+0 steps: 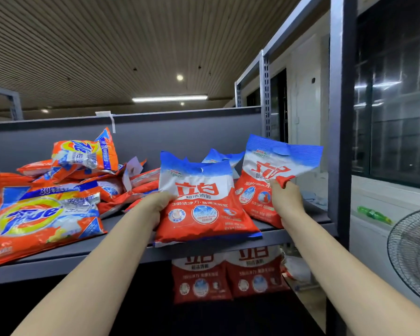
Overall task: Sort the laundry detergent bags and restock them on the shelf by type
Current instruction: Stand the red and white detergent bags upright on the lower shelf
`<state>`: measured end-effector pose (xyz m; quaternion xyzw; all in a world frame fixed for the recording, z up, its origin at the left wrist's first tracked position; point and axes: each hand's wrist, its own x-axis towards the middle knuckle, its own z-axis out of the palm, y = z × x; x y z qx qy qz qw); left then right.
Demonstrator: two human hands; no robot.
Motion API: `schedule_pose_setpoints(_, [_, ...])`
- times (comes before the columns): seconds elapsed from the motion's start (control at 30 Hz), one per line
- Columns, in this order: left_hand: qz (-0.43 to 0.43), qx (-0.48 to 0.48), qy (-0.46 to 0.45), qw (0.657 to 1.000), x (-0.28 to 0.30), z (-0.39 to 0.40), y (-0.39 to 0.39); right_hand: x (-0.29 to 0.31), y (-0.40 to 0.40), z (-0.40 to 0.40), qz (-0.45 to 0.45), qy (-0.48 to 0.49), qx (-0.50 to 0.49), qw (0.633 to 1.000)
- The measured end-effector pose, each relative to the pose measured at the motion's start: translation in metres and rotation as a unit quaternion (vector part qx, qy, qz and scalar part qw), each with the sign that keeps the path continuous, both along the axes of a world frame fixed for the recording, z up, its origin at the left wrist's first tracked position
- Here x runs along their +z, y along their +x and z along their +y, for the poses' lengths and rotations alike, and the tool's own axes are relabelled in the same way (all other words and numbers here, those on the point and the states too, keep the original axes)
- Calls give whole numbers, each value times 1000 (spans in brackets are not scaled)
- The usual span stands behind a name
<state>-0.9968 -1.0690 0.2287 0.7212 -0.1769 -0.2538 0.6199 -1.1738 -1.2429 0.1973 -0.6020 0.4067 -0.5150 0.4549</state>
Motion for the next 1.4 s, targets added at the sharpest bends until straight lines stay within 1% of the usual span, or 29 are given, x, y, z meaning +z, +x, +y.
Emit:
schedule_pose_setpoints(0.07, [4,15,-54,998,1,-5,-5,2,1,-1,-33,4,7,999])
schedule_pose_setpoints(0.13, [-3,57,-123,991,0,-8,-7,3,1,1,-62,-16,13,998])
schedule_pose_setpoints(0.17, [-21,90,-146,985,-1,-8,-8,4,-1,5,-70,-32,10,997])
schedule_pose_setpoints(0.2, [-52,124,-156,979,-3,-7,-9,4,-3,8,-77,-48,4,996])
schedule_pose_setpoints(0.27, [-138,190,-146,961,-7,3,-19,5,-12,20,-81,-84,-20,993])
schedule_pose_setpoints(0.33, [-213,226,-138,941,-12,15,-34,1,-23,32,-80,-127,-50,987])
schedule_pose_setpoints(0.4, [-248,258,-147,922,-21,26,-44,-6,-36,46,-89,-162,-71,980])
schedule_pose_setpoints(0.47, [-252,274,-166,913,-36,34,-47,-15,-48,58,-118,-178,-83,973])
schedule_pose_setpoints(0.57, [-226,273,-199,913,-63,52,-54,-26,-68,71,-172,-193,-129,957])
schedule_pose_setpoints(0.63, [-211,269,-217,914,-81,63,-58,-33,-80,78,-190,-195,-136,953])
schedule_pose_setpoints(0.7, [-219,261,-199,919,-96,74,-63,-44,-89,86,-190,-188,-129,955])
schedule_pose_setpoints(0.83, [-211,219,-180,935,-137,91,-68,-70,-105,102,-156,-171,-120,965])
schedule_pose_setpoints(0.97, [-198,226,-136,944,-184,102,-71,-114,-113,109,-99,-137,-86,982])
schedule_pose_setpoints(1.03, [-200,233,-92,947,-202,104,-73,-139,-114,104,-53,-101,-72,991])
schedule_pose_setpoints(1.07, [-203,241,-54,948,-211,104,-72,-151,-112,99,-29,-81,-62,994])
schedule_pose_setpoints(1.13, [-199,257,19,945,-225,100,-68,-177,-108,87,30,-59,-57,996])
schedule_pose_setpoints(1.2, [-181,261,63,946,-234,93,-62,-199,-103,76,63,-32,-53,996])
schedule_pose_setpoints(1.3, [-139,278,80,947,-244,82,-46,-228,-93,59,22,50,-30,998])
schedule_pose_setpoints(1.4, [-101,295,75,947,-252,66,-28,-245,-83,36,-21,136,-16,990])
